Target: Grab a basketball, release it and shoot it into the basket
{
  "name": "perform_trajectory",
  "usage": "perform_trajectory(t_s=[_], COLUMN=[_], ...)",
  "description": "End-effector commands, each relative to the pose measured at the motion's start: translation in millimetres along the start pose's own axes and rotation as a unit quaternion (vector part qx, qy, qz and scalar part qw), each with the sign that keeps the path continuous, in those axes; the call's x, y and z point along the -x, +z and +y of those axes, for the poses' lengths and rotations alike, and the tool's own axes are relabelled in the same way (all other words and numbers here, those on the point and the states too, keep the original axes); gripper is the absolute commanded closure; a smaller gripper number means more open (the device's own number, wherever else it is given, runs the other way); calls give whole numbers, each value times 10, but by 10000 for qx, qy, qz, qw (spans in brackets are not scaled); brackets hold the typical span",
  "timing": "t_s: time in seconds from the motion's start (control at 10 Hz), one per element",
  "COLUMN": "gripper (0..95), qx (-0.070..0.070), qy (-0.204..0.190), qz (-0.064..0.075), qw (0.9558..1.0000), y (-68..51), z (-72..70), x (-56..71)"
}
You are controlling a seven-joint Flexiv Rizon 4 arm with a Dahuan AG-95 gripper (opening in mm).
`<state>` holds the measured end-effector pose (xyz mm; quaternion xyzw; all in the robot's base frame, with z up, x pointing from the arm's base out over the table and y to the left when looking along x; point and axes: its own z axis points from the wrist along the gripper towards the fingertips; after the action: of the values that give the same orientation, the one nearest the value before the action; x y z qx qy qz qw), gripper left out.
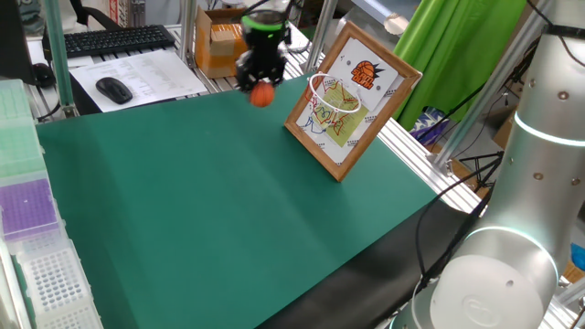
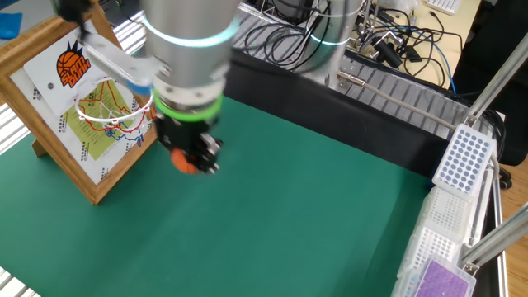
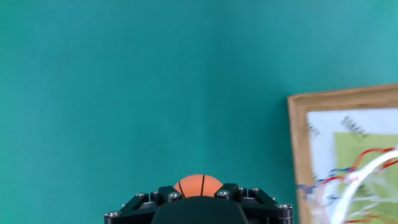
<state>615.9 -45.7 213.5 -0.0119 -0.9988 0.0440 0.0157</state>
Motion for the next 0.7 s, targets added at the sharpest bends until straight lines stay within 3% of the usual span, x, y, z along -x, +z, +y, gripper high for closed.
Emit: perform_trajectory(t_s=[0.1, 0.4, 0.7], gripper=[570, 570, 570], qx=[-1, 16, -3], qy=[-164, -357, -494], qz=[86, 172, 170], qw=[9998, 9992, 9986], y=[-121, -294, -435], z=[-211, -486, -691], x=[-42, -125, -149])
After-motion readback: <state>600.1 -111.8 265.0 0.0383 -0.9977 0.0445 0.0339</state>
